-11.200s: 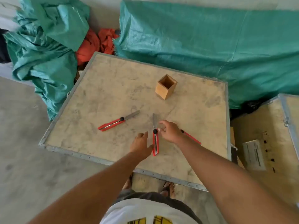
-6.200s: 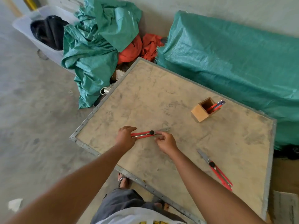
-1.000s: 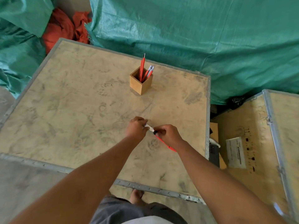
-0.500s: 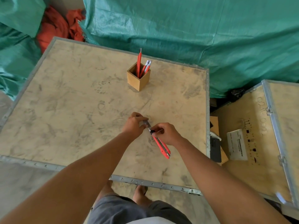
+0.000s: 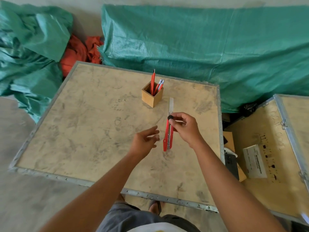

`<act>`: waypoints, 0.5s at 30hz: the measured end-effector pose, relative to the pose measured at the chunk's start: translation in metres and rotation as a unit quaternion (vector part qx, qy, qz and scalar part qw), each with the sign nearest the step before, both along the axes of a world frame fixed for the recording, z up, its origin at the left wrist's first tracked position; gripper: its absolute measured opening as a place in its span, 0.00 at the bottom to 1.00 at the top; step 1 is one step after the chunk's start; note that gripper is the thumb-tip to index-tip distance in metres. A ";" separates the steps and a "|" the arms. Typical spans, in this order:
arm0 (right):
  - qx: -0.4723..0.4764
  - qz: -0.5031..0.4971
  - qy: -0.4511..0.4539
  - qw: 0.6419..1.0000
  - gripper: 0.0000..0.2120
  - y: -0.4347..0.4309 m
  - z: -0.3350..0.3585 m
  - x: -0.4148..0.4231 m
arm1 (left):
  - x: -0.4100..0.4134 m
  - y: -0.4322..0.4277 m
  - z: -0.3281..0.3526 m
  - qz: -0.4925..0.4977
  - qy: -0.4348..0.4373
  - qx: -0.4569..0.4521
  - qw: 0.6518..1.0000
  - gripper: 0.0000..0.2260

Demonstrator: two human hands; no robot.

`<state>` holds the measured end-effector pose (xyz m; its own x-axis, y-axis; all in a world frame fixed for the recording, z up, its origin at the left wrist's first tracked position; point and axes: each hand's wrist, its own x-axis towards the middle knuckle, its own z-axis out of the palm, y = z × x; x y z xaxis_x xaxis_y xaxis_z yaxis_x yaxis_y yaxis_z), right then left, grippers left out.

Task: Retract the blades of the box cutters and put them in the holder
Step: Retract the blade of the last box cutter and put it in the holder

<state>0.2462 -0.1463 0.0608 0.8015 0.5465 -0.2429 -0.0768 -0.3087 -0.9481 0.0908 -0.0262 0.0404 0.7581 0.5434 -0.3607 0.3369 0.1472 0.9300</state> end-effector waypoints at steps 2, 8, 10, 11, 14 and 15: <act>0.021 -0.030 0.008 0.999 0.10 0.007 0.013 -0.001 | -0.011 -0.009 0.007 -0.018 -0.012 -0.086 0.996 0.19; 0.031 -0.019 0.006 0.999 0.09 0.013 0.028 -0.006 | -0.024 -0.018 0.017 -0.008 -0.076 -0.142 0.987 0.20; 0.032 -0.003 0.017 0.999 0.11 0.012 0.031 -0.009 | -0.024 -0.017 0.019 -0.002 -0.084 -0.139 0.987 0.20; 0.030 0.010 0.019 0.999 0.10 0.011 0.032 -0.011 | -0.025 -0.017 0.021 0.002 -0.090 -0.140 0.986 0.19; 0.014 0.067 0.013 0.998 0.08 0.007 0.034 -0.018 | -0.024 -0.014 0.026 0.011 -0.112 -0.142 0.983 0.18; 0.009 0.083 0.009 0.996 0.08 0.005 0.033 -0.020 | -0.024 -0.012 0.029 0.013 -0.118 -0.142 0.983 0.17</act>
